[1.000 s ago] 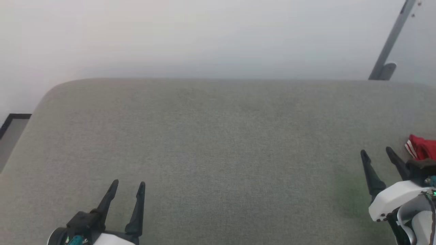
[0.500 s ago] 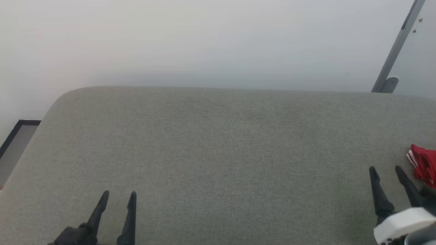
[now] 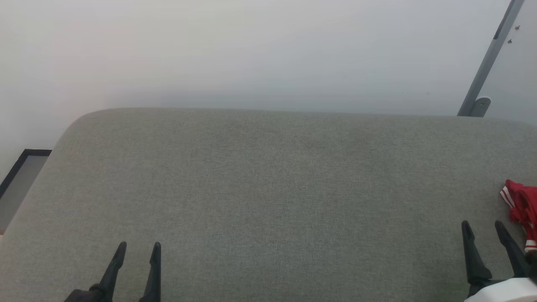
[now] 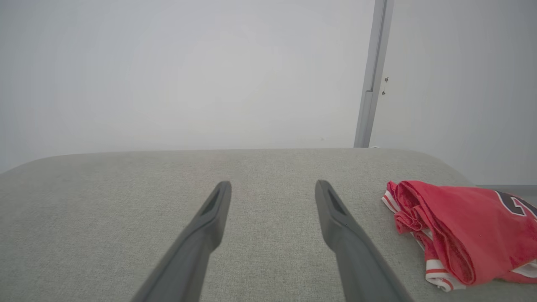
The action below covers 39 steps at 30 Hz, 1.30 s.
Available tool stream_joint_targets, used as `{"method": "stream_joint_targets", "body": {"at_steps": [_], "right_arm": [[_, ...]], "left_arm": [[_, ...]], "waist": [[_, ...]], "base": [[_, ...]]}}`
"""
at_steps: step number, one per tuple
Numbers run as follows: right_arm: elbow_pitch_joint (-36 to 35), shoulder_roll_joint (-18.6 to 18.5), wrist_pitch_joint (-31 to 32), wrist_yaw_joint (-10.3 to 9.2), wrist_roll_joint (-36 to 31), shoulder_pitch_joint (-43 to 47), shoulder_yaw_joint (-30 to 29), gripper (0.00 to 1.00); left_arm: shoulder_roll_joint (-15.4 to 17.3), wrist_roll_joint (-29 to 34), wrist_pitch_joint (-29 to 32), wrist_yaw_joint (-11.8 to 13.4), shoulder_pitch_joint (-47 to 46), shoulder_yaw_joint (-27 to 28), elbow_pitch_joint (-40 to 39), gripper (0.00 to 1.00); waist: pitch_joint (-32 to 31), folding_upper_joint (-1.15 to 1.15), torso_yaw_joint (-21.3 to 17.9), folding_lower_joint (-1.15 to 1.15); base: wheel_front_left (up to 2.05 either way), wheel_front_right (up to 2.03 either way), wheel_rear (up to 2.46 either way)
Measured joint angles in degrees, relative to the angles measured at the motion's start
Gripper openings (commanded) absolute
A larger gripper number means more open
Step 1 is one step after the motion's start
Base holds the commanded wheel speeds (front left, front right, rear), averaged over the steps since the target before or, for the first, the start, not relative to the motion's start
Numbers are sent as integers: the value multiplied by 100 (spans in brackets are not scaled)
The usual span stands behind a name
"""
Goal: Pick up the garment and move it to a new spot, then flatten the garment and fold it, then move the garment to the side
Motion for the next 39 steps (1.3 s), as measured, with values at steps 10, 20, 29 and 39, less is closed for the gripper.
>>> {"method": "stream_joint_targets", "body": {"at_steps": [10, 20, 29, 39], "right_arm": [[-124, 48, 87, 0, -12, 27, -20, 100], [-185, 94, 124, 0, 33, 40, -18, 100], [116, 285, 218, 1, 208, 186, 16, 0], [123, 370, 465, 1, 1185, 73, 4, 0]], "left_arm": [[-49, 5, 0, 0, 0, -19, -11, 100], [-56, -47, 0, 0, -1, -19, 10, 100], [-125, -252, 73, 1, 59, -60, 323, 0], [-143, -1336, 312, 1, -131, -58, 469, 0]], "waist": [[44, 0, -4, 0], [72, 0, 31, 0], [85, 0, 26, 0], [116, 0, -27, 0]], "base": [[0, 0, 0], [0, 0, 0], [0, 0, 0], [0, 0, 0]]}}
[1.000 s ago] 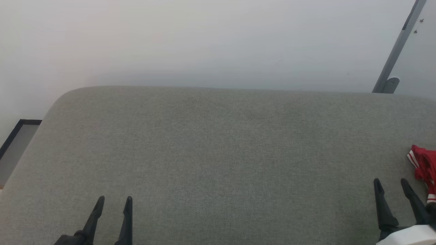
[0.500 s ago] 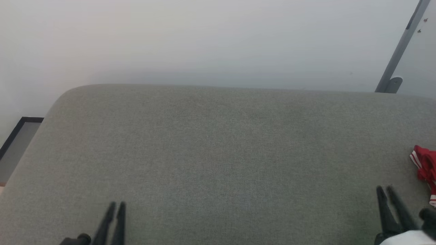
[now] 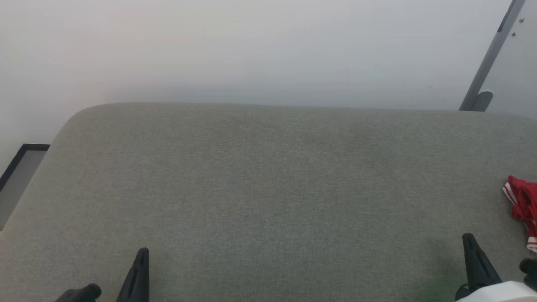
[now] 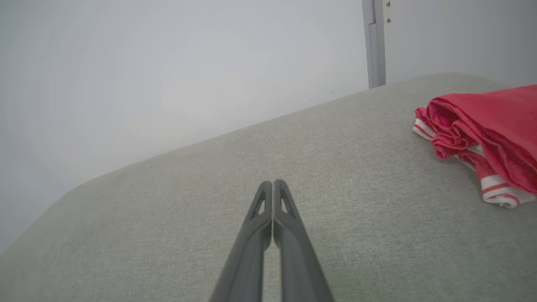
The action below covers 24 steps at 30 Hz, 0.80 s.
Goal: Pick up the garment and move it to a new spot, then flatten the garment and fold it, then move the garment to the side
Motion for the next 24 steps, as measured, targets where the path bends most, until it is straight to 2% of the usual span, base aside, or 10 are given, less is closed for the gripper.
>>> {"method": "stream_joint_targets", "body": {"at_steps": [24], "right_arm": [[12, 231, 504, -1, 1924, -353, -18, 0]], "left_arm": [[-43, -2120, 512, 0, -513, 26, 254, 0]], "waist": [[73, 0, -123, 0]], "base": [[0, 0, 0]]}}
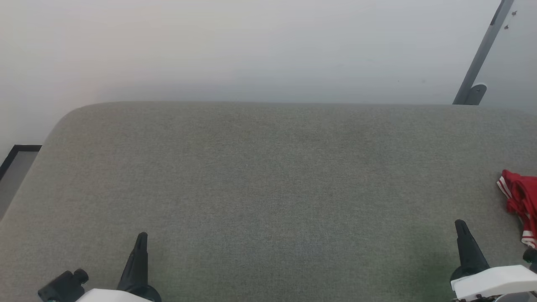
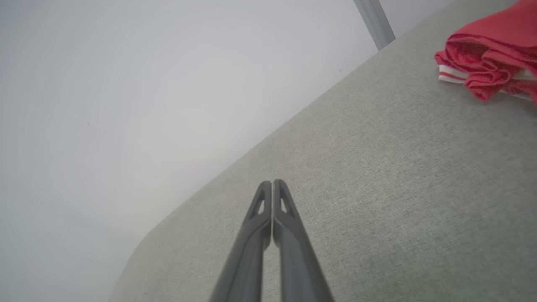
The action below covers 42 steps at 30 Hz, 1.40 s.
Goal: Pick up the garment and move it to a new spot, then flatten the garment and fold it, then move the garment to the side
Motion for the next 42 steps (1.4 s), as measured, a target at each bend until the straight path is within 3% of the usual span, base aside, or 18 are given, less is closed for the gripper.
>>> {"method": "stream_joint_targets", "body": {"at_steps": [23, 42], "right_arm": [[14, 158, 401, 0, 1489, -252, -22, 0], [26, 253, 655, 0, 2408, -454, -35, 0]], "left_arm": [[-43, -1638, 421, 0, -365, 62, 200, 0], [-75, -2573, 682, 0, -608, 107, 314, 0]], "waist": [[73, 0, -123, 0], [128, 0, -215, 0]], "base": [[0, 0, 0], [0, 0, 0]]}}
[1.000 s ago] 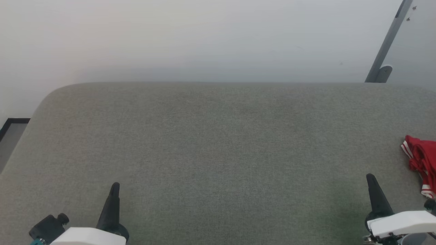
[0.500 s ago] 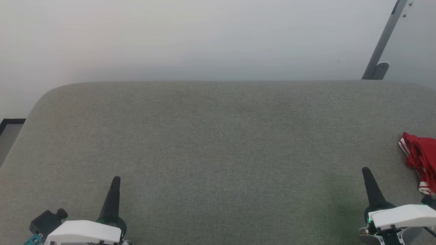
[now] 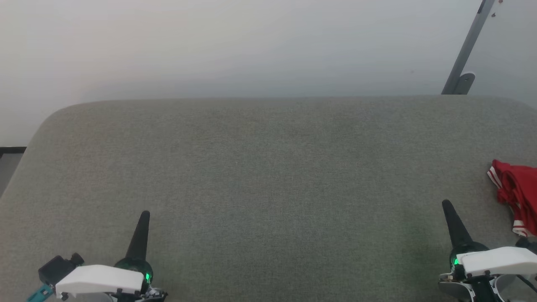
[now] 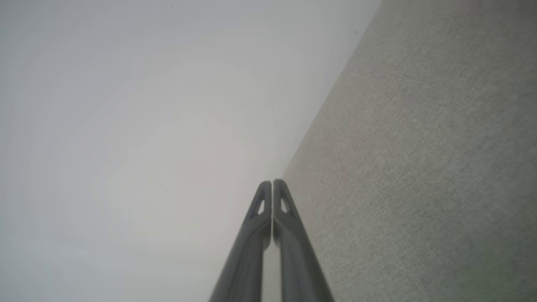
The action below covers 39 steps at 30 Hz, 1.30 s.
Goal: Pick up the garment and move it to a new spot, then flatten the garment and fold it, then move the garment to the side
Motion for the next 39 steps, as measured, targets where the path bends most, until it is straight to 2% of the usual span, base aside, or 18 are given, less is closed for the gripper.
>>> {"method": "stream_joint_targets", "body": {"at_steps": [39], "right_arm": [[25, 180, 416, -4, 1572, -270, -27, 0]], "left_arm": [[-100, -1704, 494, 0, -441, 114, 212, 0]], "waist": [[119, 0, -199, 0]], "base": [[0, 0, 0]]}}
